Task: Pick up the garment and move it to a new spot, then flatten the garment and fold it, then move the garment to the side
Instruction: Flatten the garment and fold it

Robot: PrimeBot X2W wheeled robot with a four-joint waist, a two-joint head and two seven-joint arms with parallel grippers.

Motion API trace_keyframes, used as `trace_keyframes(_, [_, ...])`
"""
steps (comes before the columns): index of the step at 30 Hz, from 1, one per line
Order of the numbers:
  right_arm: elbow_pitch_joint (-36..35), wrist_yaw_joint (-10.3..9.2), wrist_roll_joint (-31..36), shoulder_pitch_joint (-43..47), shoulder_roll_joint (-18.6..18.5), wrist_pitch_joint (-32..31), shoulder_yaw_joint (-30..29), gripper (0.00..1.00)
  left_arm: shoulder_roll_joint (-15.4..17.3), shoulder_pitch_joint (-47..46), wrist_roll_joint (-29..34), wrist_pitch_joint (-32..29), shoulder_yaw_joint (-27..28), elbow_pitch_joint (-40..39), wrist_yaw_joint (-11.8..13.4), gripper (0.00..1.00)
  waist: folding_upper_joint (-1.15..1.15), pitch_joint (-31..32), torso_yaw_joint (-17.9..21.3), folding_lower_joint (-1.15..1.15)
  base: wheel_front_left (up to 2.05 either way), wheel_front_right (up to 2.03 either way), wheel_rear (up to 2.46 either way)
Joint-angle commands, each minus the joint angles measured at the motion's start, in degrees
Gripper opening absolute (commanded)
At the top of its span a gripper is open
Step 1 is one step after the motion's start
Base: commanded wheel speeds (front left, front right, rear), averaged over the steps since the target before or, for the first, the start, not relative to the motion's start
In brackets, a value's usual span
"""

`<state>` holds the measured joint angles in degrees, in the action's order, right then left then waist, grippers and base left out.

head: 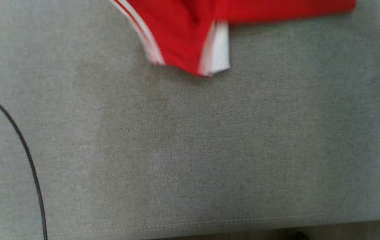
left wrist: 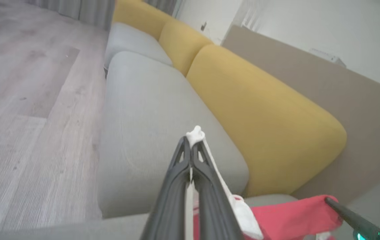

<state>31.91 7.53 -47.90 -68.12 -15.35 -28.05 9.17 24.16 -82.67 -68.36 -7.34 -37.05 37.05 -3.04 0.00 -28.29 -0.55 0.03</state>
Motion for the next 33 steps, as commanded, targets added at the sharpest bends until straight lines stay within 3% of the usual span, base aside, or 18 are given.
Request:
trace_keyframes(1, [-0.63, -0.04, -0.26, -4.60, -0.17, 1.24, 0.60, 0.00, 1.48, -6.17, 0.56, 1.65, 3.29, 0.60, -0.28, 0.00, 0.00, -2.16, -0.01, -0.03, 0.00, 0.00, 0.00])
trace_keyframes(10, [8.60, -0.04, 0.26, -23.74, -2.20, 7.91, 2.68, 0.00, -3.15, -23.22, 2.40, 6.85, 4.85, 11.79, -2.87, 0.00, 0.00, -3.47, -0.76, -0.03, 0.00, 0.00, 0.00])
trace_keyframes(16, [13.53, -0.04, -0.96, -28.61, -4.07, 9.81, 4.83, 0.00, -4.78, -26.92, 2.43, 6.74, 3.49, 15.80, -4.18, 0.00, 0.00, -2.51, -1.94, -0.03, 0.00, 0.00, 0.00])
trace_keyframes(23, [15.96, -0.04, -5.25, -22.01, -5.21, 6.50, 9.57, 0.00, -4.02, -20.88, 0.72, 2.32, -1.10, 13.01, -4.42, 0.00, 0.00, 0.63, -2.88, -0.03, 0.00, 0.00, 0.00])
trace_keyframes(33, [13.22, -0.04, -17.02, 2.07, -10.24, -8.09, 18.39, 0.00, 4.90, 1.51, -6.52, -13.49, -10.46, 2.52, -4.44, 0.00, 0.00, 13.26, -3.22, -0.03, 0.00, 0.00, 0.00])
